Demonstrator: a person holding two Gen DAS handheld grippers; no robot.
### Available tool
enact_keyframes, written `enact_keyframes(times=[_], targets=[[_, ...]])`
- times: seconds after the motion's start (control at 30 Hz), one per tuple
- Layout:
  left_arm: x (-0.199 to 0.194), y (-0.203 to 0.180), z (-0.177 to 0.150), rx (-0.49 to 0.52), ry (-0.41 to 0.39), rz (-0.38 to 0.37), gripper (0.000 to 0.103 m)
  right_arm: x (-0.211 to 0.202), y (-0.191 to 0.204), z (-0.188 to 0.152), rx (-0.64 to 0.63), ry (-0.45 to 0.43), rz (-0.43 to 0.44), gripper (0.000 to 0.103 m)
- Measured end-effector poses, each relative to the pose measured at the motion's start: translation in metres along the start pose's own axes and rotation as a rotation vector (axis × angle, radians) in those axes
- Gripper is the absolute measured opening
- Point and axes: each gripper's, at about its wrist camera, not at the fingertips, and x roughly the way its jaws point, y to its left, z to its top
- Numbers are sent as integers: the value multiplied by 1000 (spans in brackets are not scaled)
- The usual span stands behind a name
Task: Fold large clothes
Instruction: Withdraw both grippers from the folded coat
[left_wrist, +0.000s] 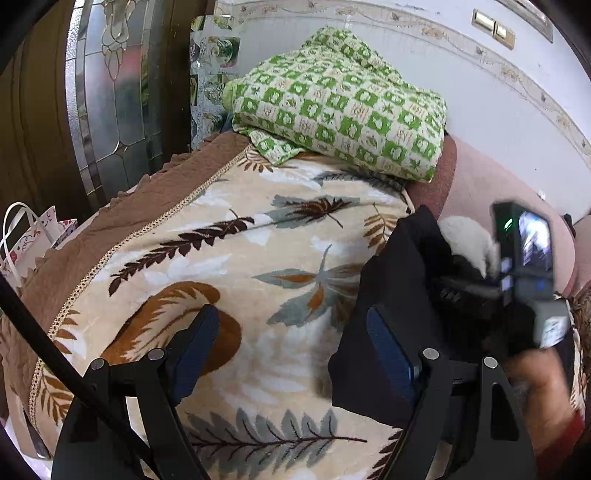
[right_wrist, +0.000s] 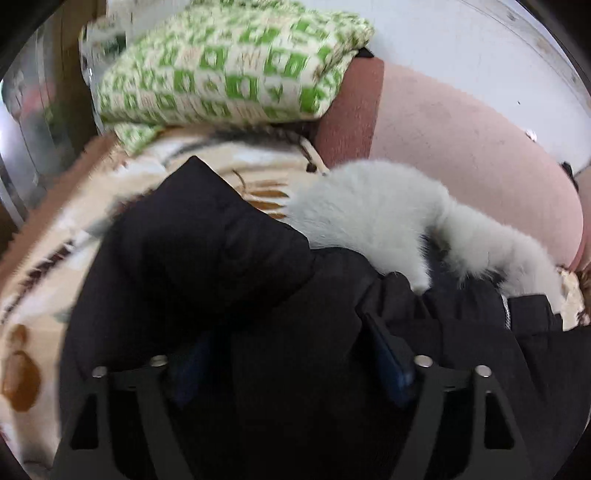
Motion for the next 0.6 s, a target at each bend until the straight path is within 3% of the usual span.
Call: enact_keyframes(times=[0.13, 0.23, 0.37, 0.43, 0.53, 0.6], targets=[[6, -7, -7, 6, 41, -32, 81, -68, -35, -13, 68, -145, 45, 81], [-1, -18, -17, 38, 23, -50, 81, -130, -82, -62, 153, -231, 22, 81], [-25, -41, -40, 89, -80, -43, 81, -199, -156, -163, 217, -309, -104, 82], [-36, -60, -52, 93, -85, -21, 81, -225, -198, -219, 261, -365, -240, 83], [-53, -101, -63, 84, -54, -56, 81, -240, -253, -273, 367, -401, -337, 83], [-62, -140, -67, 87, -43, -97, 81, -251, -286, -287, 458, -378, -328, 83]])
